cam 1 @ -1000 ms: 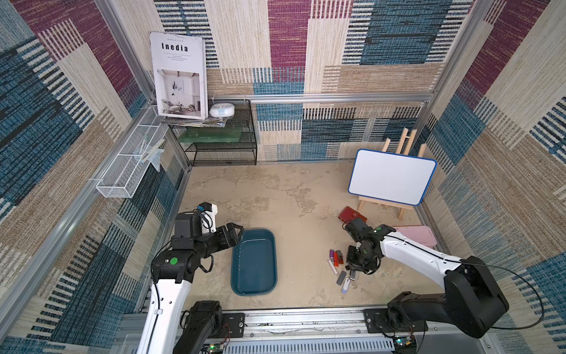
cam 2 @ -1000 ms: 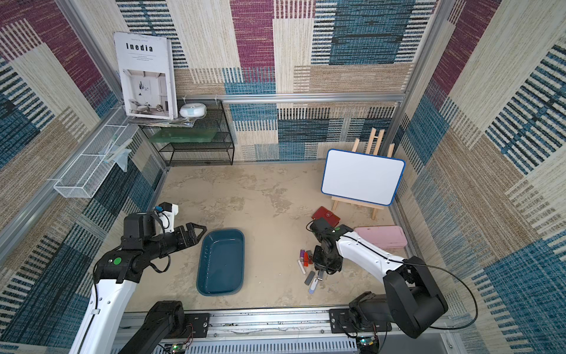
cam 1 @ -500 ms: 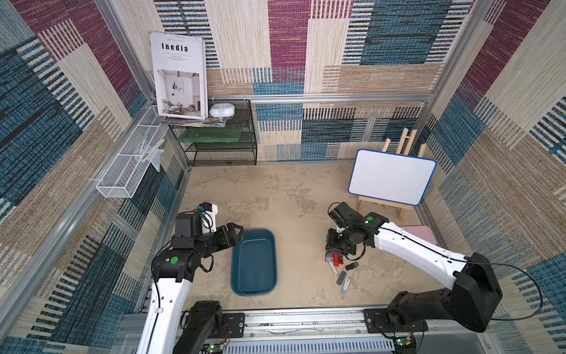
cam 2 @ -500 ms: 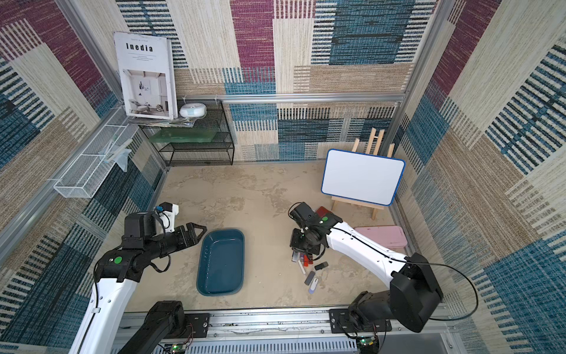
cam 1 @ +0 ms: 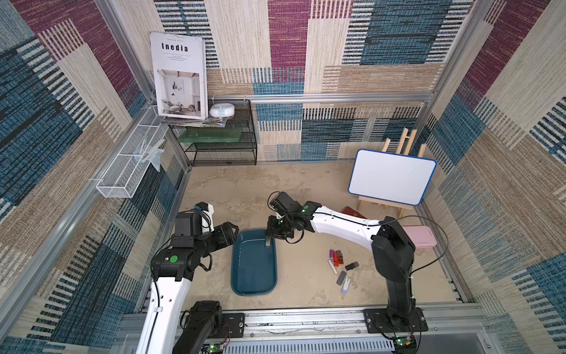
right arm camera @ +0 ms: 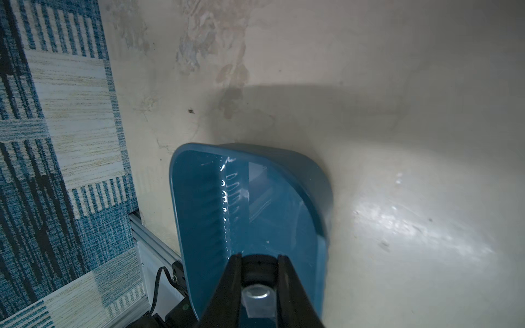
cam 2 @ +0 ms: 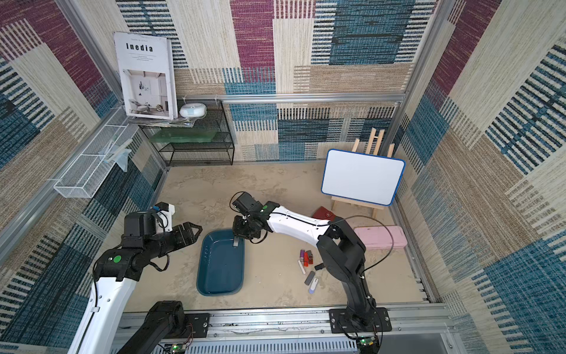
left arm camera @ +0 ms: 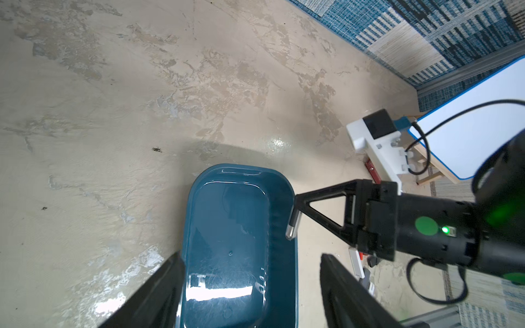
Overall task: Put the usb flash drive into the storage box
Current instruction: Place the USB flash in the storage box.
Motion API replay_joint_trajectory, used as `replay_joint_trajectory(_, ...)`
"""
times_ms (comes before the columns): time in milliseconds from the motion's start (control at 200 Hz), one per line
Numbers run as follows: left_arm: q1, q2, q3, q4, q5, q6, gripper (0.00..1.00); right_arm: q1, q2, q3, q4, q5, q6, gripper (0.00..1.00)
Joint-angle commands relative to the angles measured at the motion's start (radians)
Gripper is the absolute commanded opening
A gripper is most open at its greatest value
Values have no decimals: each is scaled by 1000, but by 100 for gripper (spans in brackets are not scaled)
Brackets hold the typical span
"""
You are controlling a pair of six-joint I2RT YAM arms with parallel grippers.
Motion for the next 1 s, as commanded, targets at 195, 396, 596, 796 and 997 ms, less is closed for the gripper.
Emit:
replay_joint_trajectory(195, 0, 3, 4, -19, -50, -17, 80, 31, 159, 138, 9, -26, -28, 20)
replay_joint_trajectory(396, 0, -12, -6, -19, -63, -26, 76, 50, 226, 165, 22, -18, -23, 20)
replay_joint_trajectory(596, 0, -30, -17, -16, -88, -34, 75, 62, 292, 247, 0, 5, -32, 23)
replay_joint_trajectory(796, 0, -27, -20, -15, -62, -29, 79, 64, 329, 289, -10, 5, -32, 31)
replay_joint_trajectory(997, 0, -26, -22, -15, -48, -26, 80, 67, 330, 303, -17, 5, -42, 35)
